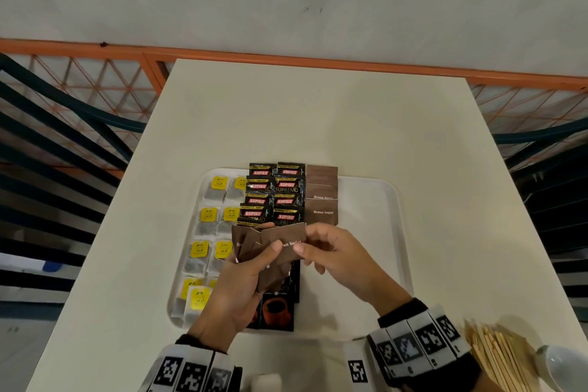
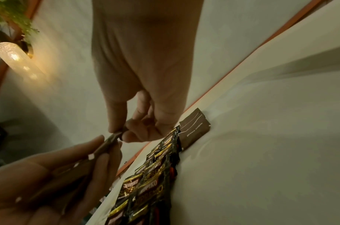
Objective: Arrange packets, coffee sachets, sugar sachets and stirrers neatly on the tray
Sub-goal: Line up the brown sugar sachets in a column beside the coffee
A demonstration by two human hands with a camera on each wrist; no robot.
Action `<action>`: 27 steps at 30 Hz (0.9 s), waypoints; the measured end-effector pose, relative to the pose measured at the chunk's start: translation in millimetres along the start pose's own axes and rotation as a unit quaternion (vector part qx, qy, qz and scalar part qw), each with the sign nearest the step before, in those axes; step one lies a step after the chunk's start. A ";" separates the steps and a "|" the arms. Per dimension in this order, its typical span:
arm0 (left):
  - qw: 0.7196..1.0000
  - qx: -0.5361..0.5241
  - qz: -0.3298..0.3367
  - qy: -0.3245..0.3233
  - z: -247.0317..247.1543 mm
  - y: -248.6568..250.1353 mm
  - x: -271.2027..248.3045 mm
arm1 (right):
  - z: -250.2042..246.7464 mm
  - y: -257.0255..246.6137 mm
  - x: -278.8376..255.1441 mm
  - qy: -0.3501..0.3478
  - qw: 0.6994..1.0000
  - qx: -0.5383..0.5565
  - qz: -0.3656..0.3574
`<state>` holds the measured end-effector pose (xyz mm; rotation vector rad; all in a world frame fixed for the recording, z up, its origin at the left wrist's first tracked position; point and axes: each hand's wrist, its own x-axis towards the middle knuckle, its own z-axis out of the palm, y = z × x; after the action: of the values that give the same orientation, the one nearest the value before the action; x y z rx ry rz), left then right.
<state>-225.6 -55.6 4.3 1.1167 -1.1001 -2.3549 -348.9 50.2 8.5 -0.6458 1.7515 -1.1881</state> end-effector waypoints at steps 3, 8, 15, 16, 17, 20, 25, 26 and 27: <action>1.000 0.010 -0.008 0.011 1.1 -2.1 -0.4 | -0.3 3.1 -0.3 0.027 0.999 0.031 0.019; 0.999 0.025 -0.014 0.028 2.3 -5.4 -0.2 | -0.5 9.9 -1.0 0.051 0.998 0.029 0.032; 0.999 -0.029 -0.027 0.014 -7.7 2.7 -0.3 | -26.6 29.8 9.6 0.173 0.982 0.036 0.068; 0.999 -0.035 -0.028 0.015 -8.9 3.4 -0.2 | -28.6 32.8 12.6 0.189 0.979 0.017 0.074; 0.999 -0.041 -0.030 0.012 -9.6 3.9 0.1 | -29.7 36.0 15.7 0.205 0.976 0.002 0.078; 0.997 -0.066 -0.038 -0.009 -10.1 5.7 -1.5 | -28.8 44.1 25.2 0.240 0.966 -0.029 0.093; 0.996 -0.071 -0.036 -0.048 -11.2 7.0 -5.9 | -23.8 47.4 30.8 0.299 0.947 -0.073 0.094; 0.996 -0.068 -0.032 -0.051 -10.8 6.9 -6.1 | -22.5 47.0 30.3 0.311 0.944 -0.069 0.089; 0.997 -0.059 -0.026 -0.051 -10.2 6.6 -5.7 | -21.0 46.2 29.6 0.321 0.941 -0.069 0.083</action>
<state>-214.4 -61.9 8.2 1.0062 -0.9596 -2.5056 -378.4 54.5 -42.1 -0.1761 2.3957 -1.2457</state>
